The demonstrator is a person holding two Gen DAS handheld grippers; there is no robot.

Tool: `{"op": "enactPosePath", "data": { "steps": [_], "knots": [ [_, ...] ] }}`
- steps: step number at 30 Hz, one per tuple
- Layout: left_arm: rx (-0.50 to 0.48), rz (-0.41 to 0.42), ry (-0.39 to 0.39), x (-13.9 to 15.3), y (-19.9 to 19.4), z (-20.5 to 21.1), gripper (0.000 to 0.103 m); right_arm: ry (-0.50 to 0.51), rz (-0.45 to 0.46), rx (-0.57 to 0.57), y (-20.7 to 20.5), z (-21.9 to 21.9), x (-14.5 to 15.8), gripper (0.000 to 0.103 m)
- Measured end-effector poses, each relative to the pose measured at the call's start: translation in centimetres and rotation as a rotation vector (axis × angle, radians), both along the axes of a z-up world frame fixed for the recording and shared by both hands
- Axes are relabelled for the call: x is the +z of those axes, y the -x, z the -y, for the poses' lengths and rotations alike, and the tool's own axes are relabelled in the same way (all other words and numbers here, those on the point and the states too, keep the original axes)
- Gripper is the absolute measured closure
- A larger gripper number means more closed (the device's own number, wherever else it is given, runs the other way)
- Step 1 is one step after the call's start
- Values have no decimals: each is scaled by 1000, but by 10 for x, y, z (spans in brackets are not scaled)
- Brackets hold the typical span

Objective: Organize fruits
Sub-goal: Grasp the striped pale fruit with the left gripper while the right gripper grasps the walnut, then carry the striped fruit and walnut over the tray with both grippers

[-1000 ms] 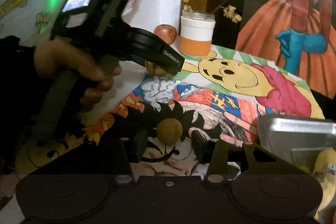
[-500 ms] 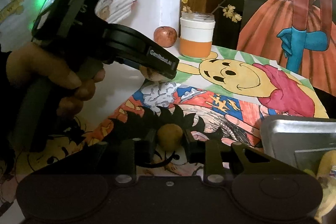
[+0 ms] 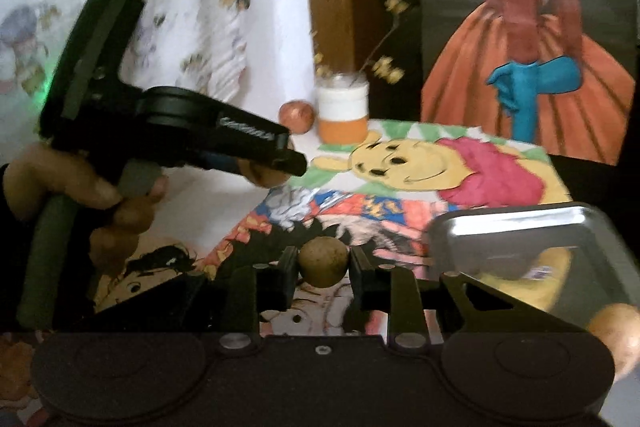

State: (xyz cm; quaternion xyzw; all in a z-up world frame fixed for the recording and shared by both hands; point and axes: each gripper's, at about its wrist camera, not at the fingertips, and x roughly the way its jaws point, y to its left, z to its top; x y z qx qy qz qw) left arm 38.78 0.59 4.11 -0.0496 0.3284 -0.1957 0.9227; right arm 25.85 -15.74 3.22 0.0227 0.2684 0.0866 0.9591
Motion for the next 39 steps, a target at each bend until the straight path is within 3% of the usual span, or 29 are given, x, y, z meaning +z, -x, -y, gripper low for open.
{"op": "enactPosePath", "data": {
  "steps": [7,12,25,39],
  "knots": [
    [-42,56,-7,29,40,30,46,-37,61,-66,32,36,21,74],
    [-76,47,11,39,59,56,46,-72,82,-130,52,68,29,74],
    [-207,9,66,32,87,115,46,-101,114,-210,97,151,32,74],
    [-352,-47,55,12,116,163,46,-89,89,-265,124,197,9,74]
  ]
}}
